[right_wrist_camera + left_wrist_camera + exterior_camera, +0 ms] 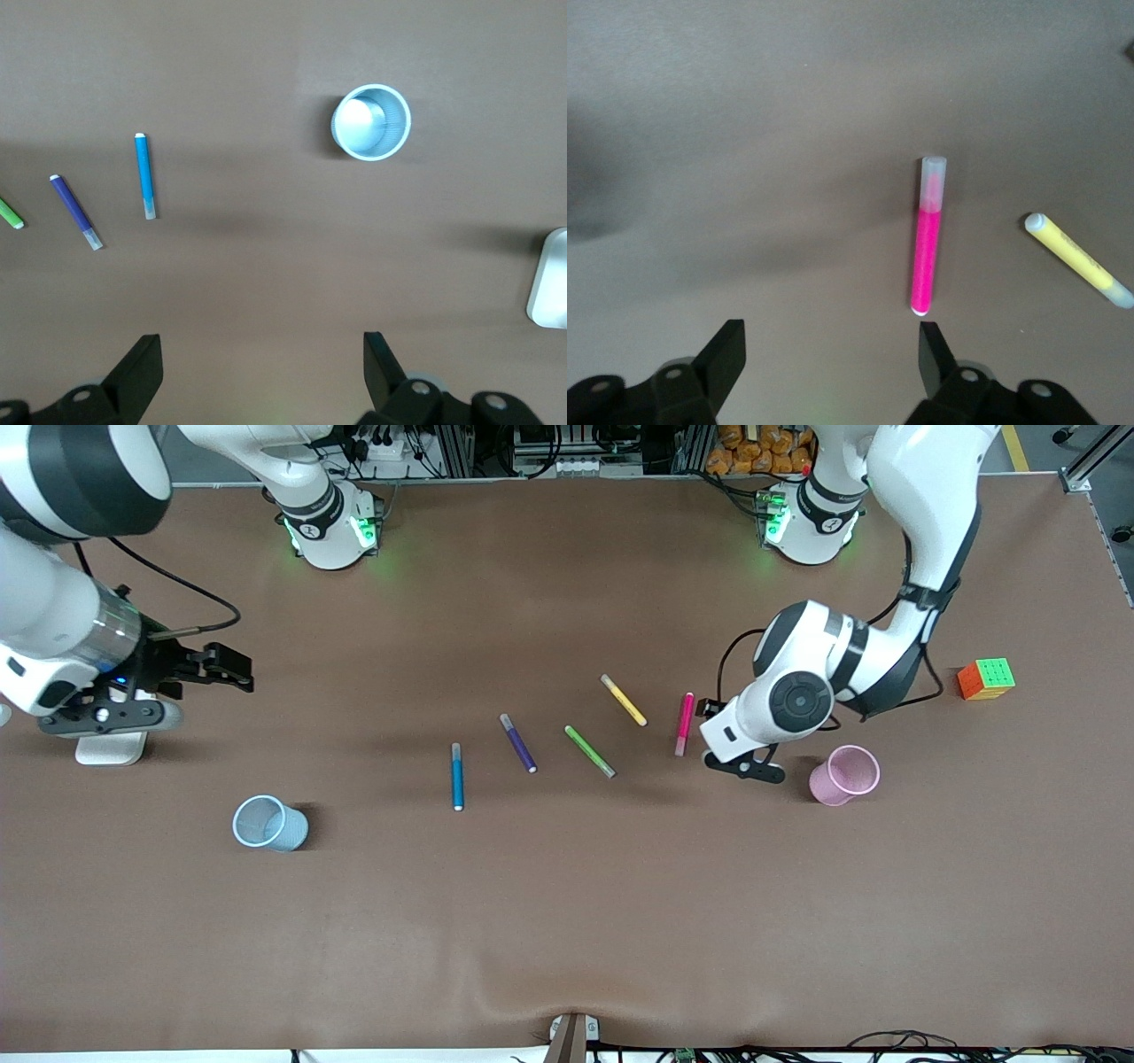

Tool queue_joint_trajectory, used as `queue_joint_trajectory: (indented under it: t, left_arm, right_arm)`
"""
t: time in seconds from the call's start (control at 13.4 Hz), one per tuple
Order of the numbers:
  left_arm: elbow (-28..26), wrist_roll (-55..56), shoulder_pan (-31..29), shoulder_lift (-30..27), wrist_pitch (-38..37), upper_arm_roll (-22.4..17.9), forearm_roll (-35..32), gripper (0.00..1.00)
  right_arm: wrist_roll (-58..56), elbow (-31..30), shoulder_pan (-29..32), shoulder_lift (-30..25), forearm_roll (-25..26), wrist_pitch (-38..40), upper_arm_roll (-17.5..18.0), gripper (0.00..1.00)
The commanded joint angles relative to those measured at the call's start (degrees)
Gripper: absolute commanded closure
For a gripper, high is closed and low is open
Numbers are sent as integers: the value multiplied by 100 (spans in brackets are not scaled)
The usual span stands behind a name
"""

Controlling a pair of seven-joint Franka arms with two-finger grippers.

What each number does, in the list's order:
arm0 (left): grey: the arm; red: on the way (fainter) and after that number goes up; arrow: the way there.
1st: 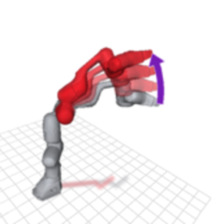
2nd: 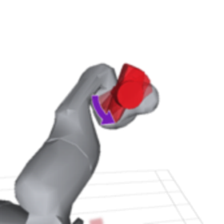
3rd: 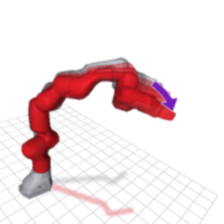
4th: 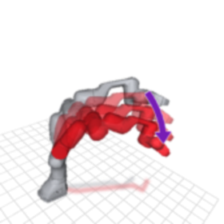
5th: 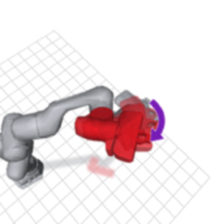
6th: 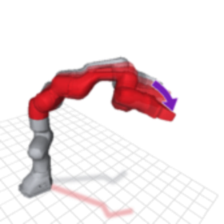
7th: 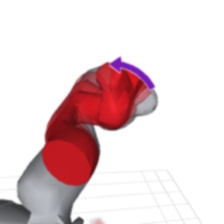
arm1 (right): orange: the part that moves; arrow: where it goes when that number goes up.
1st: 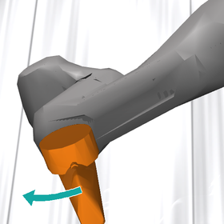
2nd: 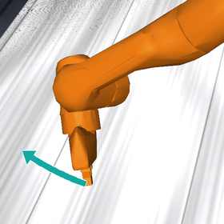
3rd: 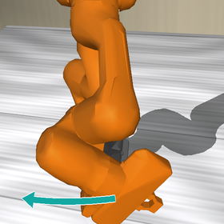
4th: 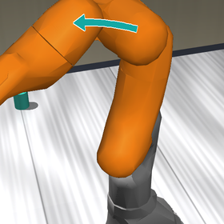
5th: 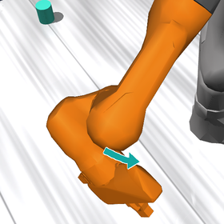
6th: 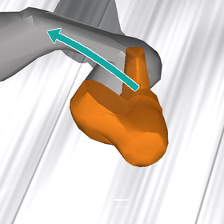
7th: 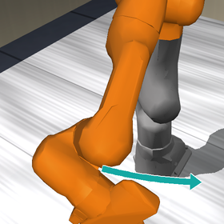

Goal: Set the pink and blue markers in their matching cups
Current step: 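Grasp the pink marker with the left gripper while the right gripper reaches the blue marker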

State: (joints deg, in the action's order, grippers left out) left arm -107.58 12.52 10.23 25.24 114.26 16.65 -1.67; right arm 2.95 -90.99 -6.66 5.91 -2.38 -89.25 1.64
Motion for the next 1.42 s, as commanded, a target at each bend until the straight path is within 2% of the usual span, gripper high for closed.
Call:
queue_joint_trajectory:
  t: [0.0,0.07,0.6,0.89,1.19,1.34]
  left_arm:
    - [404,84,119,393,-44,-12,-131,16]
    - [439,101,181,472,-44,-12,-123,19]
    - [984,409,559,1220,-35,-21,-131,36]
    - [1064,409,690,1448,61,-65,-131,48]
    - [1064,400,761,1545,263,-91,-140,54]
    - [1072,374,761,1598,272,-100,-393,64]
  right_arm:
    - [74,-182,-185,146,-200,-302,-15,0]
    - [188,-235,-299,225,-523,-547,-41,0]
    - [224,-357,-748,920,-544,-1040,-32,0]
    - [233,-1305,-968,1051,-544,-2541,-33,0]
    - [338,-1894,-1327,1166,-518,-3228,-41,0]
    - [565,-2299,-1469,1158,-518,-3615,-41,0]
